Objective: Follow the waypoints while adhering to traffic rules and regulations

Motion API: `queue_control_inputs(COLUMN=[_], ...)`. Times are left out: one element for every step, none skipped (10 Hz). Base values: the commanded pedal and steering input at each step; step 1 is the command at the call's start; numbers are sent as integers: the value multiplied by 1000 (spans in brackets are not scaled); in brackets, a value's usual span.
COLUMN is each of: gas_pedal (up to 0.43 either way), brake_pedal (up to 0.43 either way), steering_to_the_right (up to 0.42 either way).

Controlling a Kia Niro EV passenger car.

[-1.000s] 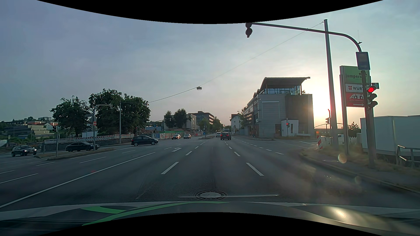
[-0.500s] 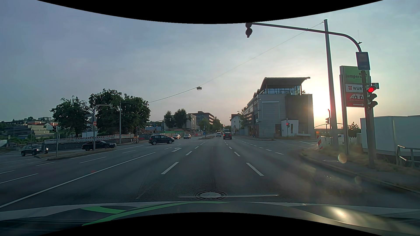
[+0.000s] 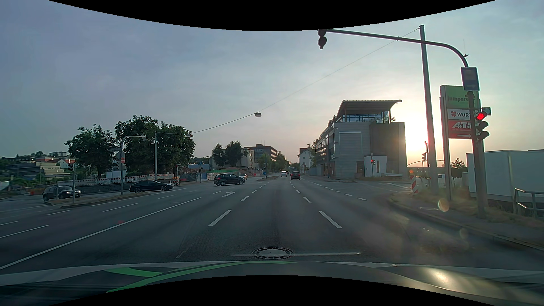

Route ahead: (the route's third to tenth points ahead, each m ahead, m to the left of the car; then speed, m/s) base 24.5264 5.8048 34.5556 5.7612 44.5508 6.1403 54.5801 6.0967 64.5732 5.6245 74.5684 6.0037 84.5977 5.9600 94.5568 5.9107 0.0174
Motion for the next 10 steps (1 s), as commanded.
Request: queue_control_inputs(gas_pedal=[0, 0, 0, 0, 0, 0, 0, 0, 0, 0], brake_pedal=[299, 305, 305, 305, 305, 311, 311, 311, 311, 311], steering_to_the_right=[1, 1, 1, 1, 1, 1, 1, 1, 1, 1])
